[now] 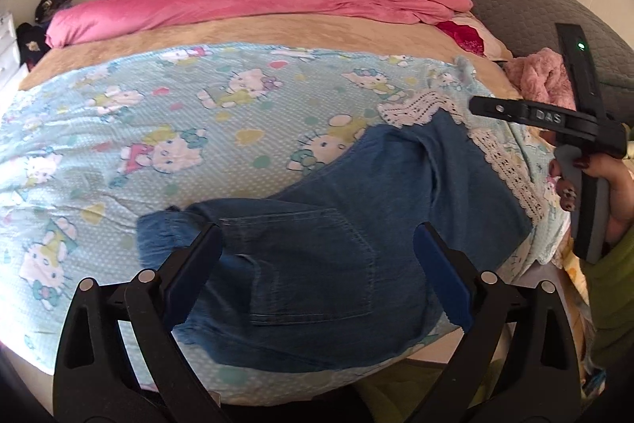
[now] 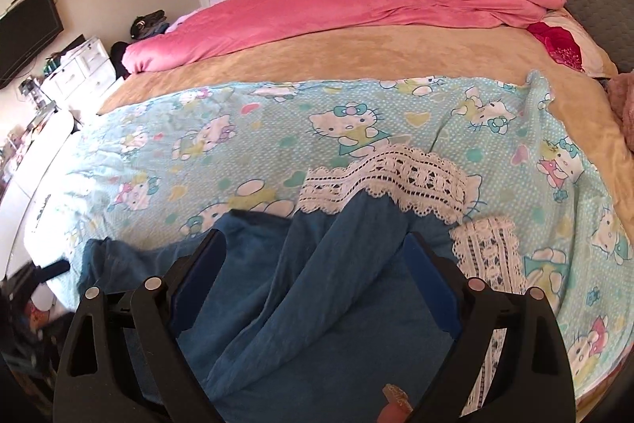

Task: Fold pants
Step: 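Move the right tool to the lace-trimmed hem and grasp it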

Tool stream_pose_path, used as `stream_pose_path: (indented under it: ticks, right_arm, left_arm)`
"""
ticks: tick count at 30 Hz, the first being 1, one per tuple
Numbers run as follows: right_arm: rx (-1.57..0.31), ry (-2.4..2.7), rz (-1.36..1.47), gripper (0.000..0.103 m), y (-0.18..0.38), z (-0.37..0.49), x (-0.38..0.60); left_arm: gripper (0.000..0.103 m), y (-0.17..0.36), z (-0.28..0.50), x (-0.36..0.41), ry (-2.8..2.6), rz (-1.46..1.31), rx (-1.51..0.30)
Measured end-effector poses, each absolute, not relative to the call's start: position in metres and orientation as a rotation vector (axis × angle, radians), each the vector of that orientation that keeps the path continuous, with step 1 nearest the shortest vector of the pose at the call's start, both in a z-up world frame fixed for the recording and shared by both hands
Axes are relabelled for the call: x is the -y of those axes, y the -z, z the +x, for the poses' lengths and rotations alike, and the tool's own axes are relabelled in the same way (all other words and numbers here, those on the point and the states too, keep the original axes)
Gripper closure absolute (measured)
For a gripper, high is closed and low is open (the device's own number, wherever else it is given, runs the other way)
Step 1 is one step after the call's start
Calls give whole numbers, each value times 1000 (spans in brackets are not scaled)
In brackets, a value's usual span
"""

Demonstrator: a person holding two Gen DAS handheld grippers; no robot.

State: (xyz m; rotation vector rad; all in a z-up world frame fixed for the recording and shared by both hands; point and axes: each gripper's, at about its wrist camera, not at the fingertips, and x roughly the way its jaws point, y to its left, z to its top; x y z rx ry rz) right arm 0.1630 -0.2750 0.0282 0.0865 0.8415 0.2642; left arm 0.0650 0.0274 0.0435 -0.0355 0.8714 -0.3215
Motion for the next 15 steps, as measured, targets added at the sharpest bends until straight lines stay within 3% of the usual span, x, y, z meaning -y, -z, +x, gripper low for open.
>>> stream_pose_path:
  ticks: [10,15]
  right_arm:
    - [-935,-303,-3,13,-1,226,234]
    - [-978,-298,-83,13,22,255,210]
  left_arm:
    - [13,-13,69,26,447,8,-958]
    - [23,2,70,51,497,45,-996]
